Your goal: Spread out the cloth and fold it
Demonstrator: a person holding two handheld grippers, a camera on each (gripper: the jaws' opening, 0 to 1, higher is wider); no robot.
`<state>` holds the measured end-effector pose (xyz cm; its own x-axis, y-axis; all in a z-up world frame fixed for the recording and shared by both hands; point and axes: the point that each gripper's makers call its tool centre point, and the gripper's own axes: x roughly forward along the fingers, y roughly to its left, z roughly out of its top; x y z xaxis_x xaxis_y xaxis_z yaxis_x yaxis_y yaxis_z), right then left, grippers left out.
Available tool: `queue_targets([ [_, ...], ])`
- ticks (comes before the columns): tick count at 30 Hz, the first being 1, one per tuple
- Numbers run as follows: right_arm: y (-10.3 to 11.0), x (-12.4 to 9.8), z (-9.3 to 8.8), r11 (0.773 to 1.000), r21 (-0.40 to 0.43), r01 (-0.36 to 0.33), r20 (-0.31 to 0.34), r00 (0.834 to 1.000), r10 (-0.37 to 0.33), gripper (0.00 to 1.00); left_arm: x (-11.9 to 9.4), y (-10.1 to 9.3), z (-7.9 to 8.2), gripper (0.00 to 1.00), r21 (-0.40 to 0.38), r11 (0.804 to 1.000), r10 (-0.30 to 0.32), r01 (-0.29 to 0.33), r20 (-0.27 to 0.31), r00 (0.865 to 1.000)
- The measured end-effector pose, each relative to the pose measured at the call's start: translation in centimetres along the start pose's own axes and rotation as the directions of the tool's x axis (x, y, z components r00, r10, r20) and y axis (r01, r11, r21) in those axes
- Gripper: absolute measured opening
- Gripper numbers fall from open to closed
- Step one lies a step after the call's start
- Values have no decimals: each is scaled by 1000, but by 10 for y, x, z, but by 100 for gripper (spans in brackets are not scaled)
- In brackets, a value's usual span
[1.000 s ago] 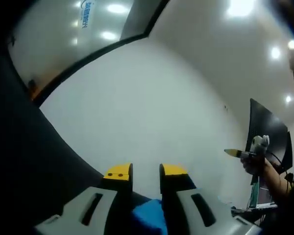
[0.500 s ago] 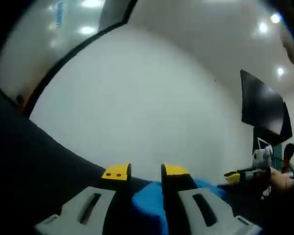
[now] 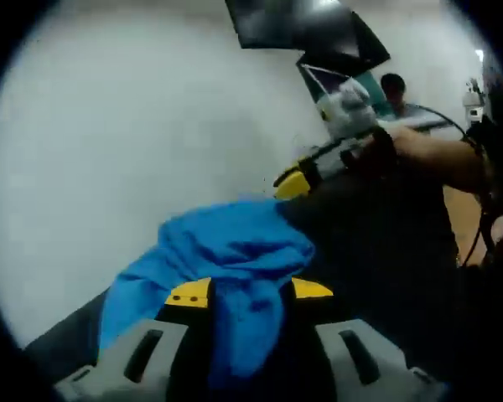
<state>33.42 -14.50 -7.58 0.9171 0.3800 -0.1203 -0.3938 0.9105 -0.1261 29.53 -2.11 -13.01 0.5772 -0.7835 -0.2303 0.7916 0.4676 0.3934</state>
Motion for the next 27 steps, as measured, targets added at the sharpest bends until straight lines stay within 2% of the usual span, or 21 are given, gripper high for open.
queue_targets([
  [2, 3, -2, -1, 1000, 3, -5, 2, 1000, 5, 30, 12, 8, -10, 38, -9, 999, 48, -48, -57, 997],
  [3, 5, -3, -2, 1000, 2, -12, 1, 1000, 12, 30, 17, 15, -21, 38, 28, 996, 82, -80, -112, 990],
  [4, 7, -5, -2, 1000, 0, -15, 0, 1000, 15, 30, 21, 23, -12, 38, -26, 991, 130, -131, -47, 990],
  [5, 7, -6, -3, 1000, -5, -17, -1, 1000, 17, 30, 21, 25, -19, 36, -11, 993, 117, -118, -92, 989],
  [6, 7, -6, -3, 1000, -6, -17, -2, 1000, 17, 30, 19, 27, -25, 23, -41, 991, 119, -126, -135, 984],
  [7, 5, -7, -4, 1000, -5, -16, -3, 1000, 16, 30, 15, 33, -27, 5, 12, 989, 148, -148, -155, 977],
  [8, 4, -8, -4, 1000, 4, -12, -2, 1000, 12, 29, 10, 45, -26, 0, 58, 976, 214, -208, -153, 965],
  [9, 3, -9, -5, 1000, 27, -15, 1, 1000, 15, 29, 10, 34, -22, 0, -45, 987, 146, -153, -131, 981],
  [10, 4, -10, -3, 998, 57, -23, 11, 1000, 23, 29, 7, 31, -19, 0, -123, 983, 120, -135, -124, 985],
  [13, 1, -8, 1, 996, 89, -11, 28, 1000, 8, 29, -7, 47, -11, 0, -192, 968, 135, -160, -141, 981],
  [17, 10, -4, 4, 996, 86, -33, 28, 999, 31, 29, -22, 62, 12, 0, -227, 960, 147, -163, -86, 985],
  [20, 17, -2, 6, 995, 87, -51, 32, 998, 49, 29, -28, 74, 33, 0, -279, 951, 128, -135, -44, 991],
  [22, 19, -1, 7, 995, 88, -50, 32, 998, 47, 28, -30, 83, 46, 0, -279, 951, 122, -130, -47, 991],
  [25, 28, -1, 9, 996, 72, -61, 34, 998, 59, 28, -35, 100, 77, 0, -264, 956, 129, -129, -19, 992],
  [26, 31, -2, 12, 996, 57, -67, 51, 997, 64, 28, -39, 109, 93, 0, -221, 966, 140, -136, 6, 990],
  [27, 33, -2, 18, 996, 50, -68, 81, 995, 64, 28, -43, 120, 107, 0, -198, 967, 166, -159, 18, 986],
])
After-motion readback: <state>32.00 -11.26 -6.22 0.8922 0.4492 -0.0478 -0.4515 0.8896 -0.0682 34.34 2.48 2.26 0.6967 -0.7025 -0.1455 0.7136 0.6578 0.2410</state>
